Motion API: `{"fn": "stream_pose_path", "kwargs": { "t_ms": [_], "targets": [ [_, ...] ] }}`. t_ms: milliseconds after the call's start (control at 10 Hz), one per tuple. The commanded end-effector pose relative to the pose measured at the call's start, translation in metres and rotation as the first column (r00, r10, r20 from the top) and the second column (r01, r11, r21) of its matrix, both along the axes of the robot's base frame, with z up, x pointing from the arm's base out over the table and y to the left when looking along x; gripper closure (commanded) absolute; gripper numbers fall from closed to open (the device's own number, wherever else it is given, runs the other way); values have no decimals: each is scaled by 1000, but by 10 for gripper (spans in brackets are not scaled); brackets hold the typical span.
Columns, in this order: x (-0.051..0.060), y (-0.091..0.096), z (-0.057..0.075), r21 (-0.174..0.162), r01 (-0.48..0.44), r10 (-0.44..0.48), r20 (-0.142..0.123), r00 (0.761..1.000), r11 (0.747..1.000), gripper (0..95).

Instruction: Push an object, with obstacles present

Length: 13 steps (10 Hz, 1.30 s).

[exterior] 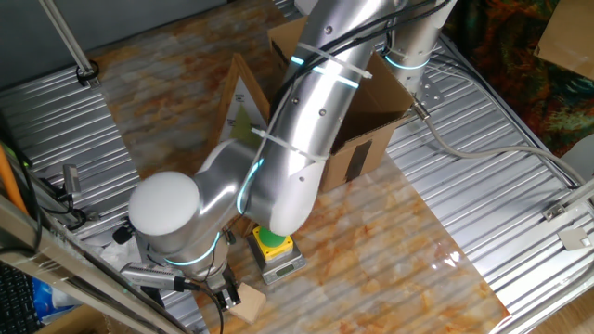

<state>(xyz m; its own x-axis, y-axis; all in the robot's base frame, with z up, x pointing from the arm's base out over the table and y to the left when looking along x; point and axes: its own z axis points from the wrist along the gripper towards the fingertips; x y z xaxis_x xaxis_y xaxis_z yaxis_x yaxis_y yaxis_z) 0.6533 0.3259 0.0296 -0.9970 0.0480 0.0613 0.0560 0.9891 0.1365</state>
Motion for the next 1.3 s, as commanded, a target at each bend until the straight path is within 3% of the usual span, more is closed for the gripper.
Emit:
{"fn": "stream_pose_path", "kwargs": {
  "t_ms": [100, 1300],
  "targets": [
    [-1, 4, 0, -1, 7, -7, 1, 1000, 1000, 950],
    [-41, 36, 0, -20, 48, -47, 25, 999, 999, 950]
  ]
}}
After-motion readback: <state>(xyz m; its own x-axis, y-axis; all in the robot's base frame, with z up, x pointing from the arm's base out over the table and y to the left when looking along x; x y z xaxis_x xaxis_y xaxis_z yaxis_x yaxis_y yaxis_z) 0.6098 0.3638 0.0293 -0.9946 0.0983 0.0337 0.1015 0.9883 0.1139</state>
